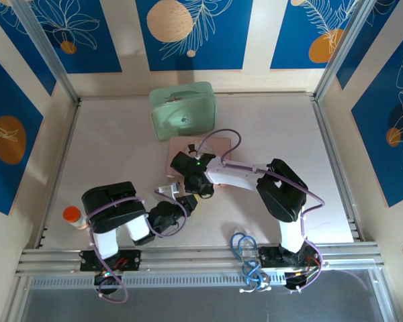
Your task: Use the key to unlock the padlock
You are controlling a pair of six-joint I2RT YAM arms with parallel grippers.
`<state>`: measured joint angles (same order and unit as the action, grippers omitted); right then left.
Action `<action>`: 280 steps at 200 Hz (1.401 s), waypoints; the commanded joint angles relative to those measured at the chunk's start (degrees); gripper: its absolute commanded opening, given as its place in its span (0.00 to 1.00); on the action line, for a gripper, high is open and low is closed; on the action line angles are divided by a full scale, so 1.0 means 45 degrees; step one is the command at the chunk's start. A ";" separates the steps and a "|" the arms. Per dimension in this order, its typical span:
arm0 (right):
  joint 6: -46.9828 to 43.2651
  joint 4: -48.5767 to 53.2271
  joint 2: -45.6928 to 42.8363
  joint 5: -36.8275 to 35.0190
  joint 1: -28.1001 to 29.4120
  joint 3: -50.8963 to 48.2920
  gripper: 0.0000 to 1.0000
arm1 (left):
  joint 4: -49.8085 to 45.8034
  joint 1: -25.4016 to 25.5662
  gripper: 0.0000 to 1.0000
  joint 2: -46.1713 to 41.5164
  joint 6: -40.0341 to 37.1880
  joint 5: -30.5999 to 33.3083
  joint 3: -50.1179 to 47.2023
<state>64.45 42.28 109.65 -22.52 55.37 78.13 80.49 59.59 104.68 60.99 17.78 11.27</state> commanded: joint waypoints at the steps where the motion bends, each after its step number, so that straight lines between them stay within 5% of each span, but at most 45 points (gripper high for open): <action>1: 0.0472 0.1015 0.0172 0.0990 0.0040 0.0172 0.00 | 0.0043 -0.0098 0.24 0.0147 -0.0339 -0.0143 0.0410; 142: 0.0736 0.1448 0.0340 0.1913 -0.0001 0.0409 0.00 | 0.0043 -0.0098 0.00 0.0652 -0.0380 0.0165 0.0880; 152: 0.0781 0.1292 0.0101 0.1775 -0.0030 0.0191 0.13 | 0.0043 -0.0103 0.00 0.0679 -0.0228 0.0182 0.0858; 179: 0.0651 0.0484 -0.0696 0.1665 -0.0201 -0.0594 0.24 | 0.0041 -0.0098 0.00 0.0685 -0.0058 0.0221 0.0816; 206: 0.0486 0.0258 -0.1063 0.1543 -0.0178 -0.0766 0.60 | 0.0043 -0.0098 0.00 0.0836 0.0060 0.0326 0.0817; 229: 0.0282 -0.0336 -0.1861 0.1270 -0.0028 -0.1288 0.75 | 0.0043 -0.0098 0.00 0.0832 0.0088 0.0298 0.0836; 256: 0.0024 -0.1965 -0.3020 0.1268 -0.0112 -0.2682 0.79 | 0.0043 -0.0120 0.00 0.0887 0.0507 0.0205 0.0856; 280: -0.0782 -0.5196 -0.4018 0.2010 -0.0554 -0.4790 0.67 | 0.0043 -0.0118 0.00 0.0962 0.1045 -0.0043 0.0890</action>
<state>64.10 31.75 95.20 -17.19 54.43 63.44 80.27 59.64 107.50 62.19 16.86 14.70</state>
